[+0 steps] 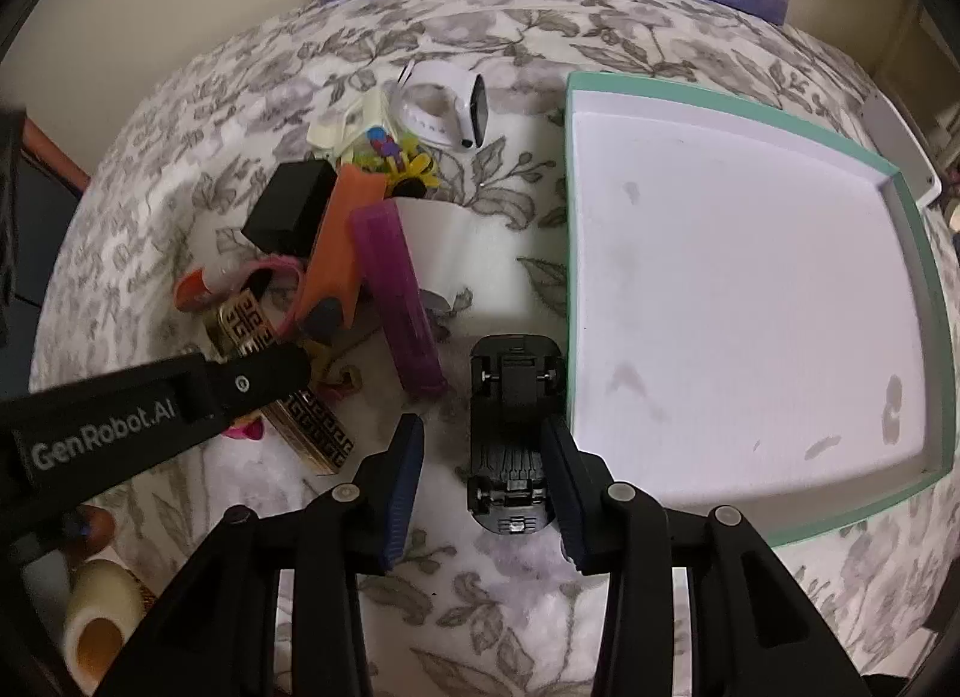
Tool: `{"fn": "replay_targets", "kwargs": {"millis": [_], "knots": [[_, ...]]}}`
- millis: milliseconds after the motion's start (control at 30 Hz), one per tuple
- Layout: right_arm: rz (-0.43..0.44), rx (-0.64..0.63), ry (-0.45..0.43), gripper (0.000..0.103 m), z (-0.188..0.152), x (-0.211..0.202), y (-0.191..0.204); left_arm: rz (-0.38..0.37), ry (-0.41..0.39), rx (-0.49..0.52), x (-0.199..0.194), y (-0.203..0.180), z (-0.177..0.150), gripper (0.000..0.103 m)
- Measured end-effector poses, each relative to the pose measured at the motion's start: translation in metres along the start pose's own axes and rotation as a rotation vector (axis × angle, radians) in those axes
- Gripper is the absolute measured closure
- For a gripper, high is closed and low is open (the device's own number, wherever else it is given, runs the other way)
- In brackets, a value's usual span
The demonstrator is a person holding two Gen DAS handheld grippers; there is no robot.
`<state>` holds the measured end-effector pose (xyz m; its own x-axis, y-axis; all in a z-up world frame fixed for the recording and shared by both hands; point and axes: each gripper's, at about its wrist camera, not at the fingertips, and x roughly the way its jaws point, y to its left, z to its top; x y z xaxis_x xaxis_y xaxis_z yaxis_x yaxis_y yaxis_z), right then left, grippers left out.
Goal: Organize rigid objects
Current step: 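Carry the harmonica and car into the teal tray with both tools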
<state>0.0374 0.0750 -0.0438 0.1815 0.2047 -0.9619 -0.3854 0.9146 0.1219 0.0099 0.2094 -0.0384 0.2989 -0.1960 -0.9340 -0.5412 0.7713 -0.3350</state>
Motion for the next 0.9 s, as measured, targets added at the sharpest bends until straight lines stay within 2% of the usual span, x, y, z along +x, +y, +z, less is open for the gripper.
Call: {"fn": "replay_targets", "kwargs": {"millis": [133,333,733,900], "knots": [[0.05,0.003,0.024,0.062,0.0,0.005,0.0,0.007,-0.002,0.009,0.001,-0.002,0.001,0.086],[0.009,-0.017,0.019,0.073,0.001,0.009,0.003,0.03,-0.011,0.04,0.003,-0.007,0.001,0.086],[0.024,-0.011,0.014,0.072,0.0,0.01,-0.001,0.088,-0.039,0.116,0.007,-0.018,0.0,0.085],[0.054,0.011,0.011,0.073,-0.001,0.003,-0.004,0.077,-0.039,0.109,0.005,-0.016,0.0,0.086]]}}
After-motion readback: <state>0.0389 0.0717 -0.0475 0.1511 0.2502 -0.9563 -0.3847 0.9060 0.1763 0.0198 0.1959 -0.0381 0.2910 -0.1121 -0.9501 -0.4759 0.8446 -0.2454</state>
